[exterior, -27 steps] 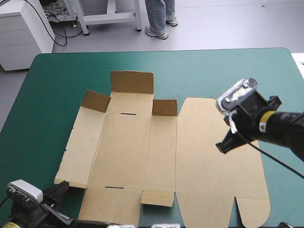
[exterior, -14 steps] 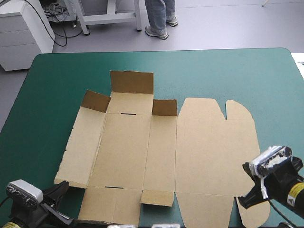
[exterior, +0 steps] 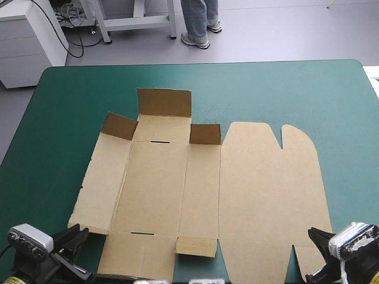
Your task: Fold the box
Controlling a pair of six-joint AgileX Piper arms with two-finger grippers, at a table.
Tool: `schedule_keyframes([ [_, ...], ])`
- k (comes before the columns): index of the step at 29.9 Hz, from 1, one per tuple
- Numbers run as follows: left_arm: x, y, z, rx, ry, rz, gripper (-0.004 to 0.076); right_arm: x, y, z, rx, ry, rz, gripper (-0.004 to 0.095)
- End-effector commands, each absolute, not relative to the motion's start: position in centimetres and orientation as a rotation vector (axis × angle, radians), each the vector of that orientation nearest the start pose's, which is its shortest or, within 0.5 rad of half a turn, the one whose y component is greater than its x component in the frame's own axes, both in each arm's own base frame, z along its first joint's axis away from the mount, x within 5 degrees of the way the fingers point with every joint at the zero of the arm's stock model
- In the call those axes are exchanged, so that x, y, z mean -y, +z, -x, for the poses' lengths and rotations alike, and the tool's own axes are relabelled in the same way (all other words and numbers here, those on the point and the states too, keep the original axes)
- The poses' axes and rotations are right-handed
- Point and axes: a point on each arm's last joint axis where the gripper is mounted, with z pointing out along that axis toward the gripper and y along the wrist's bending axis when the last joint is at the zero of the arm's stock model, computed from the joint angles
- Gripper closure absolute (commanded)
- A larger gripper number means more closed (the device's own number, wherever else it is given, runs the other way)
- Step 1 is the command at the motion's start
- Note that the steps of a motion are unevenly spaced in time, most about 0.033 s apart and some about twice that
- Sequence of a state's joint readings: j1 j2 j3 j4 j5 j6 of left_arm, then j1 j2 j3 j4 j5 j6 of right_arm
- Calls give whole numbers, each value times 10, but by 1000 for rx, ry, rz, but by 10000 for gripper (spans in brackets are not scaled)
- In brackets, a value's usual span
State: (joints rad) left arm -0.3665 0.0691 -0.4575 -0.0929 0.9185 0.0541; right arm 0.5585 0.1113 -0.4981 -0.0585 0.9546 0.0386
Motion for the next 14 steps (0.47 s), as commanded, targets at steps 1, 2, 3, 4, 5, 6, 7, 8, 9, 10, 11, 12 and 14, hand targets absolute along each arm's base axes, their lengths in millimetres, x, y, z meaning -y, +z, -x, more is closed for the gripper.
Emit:
schedule_keyframes([
  [1, 13, 291, -14, -1900, -331, -393, 373, -4, 298, -15, -1877, 325, 503, 924],
  [2, 13, 291, -14, -1900, -331, -393, 337, -4, 298, -15, -1877, 325, 503, 924],
  [3, 13, 291, -14, -1900, -331, -393, 319, -4, 298, -15, -1875, 326, 503, 924],
  [4, 13, 291, -14, -1900, -331, -393, 310, -4, 298, -15, -1875, 326, 503, 924],
  [5, 13, 291, -14, -1900, -331, -393, 312, -4, 298, -15, -1875, 326, 503, 924],
  [6, 13, 291, -14, -1900, -331, -393, 314, -4, 298, -15, -1875, 326, 503, 924],
  [7, 13, 291, -14, -1900, -340, -392, 315, -4, 298, -15, -1875, 326, 503, 924],
  [8, 14, 291, -14, -1898, -347, -391, 316, -4, 298, -15, -1875, 326, 503, 924],
  [9, 14, 292, -14, -1893, -359, -388, 316, -4, 298, -15, -1875, 326, 503, 924],
  [10, 15, 292, -13, -1892, -370, -386, 316, -4, 298, -15, -1875, 326, 503, 924],
  [11, 15, 293, -13, -1888, -373, -384, 316, -4, 298, -15, -1875, 326, 503, 924],
  [12, 15, 293, -13, -1888, -373, -384, 316, -4, 298, -15, -1875, 326, 503, 924],
  [14, 15, 293, -13, -1888, -373, -384, 319, -4, 298, -15, -1875, 326, 503, 924],
])
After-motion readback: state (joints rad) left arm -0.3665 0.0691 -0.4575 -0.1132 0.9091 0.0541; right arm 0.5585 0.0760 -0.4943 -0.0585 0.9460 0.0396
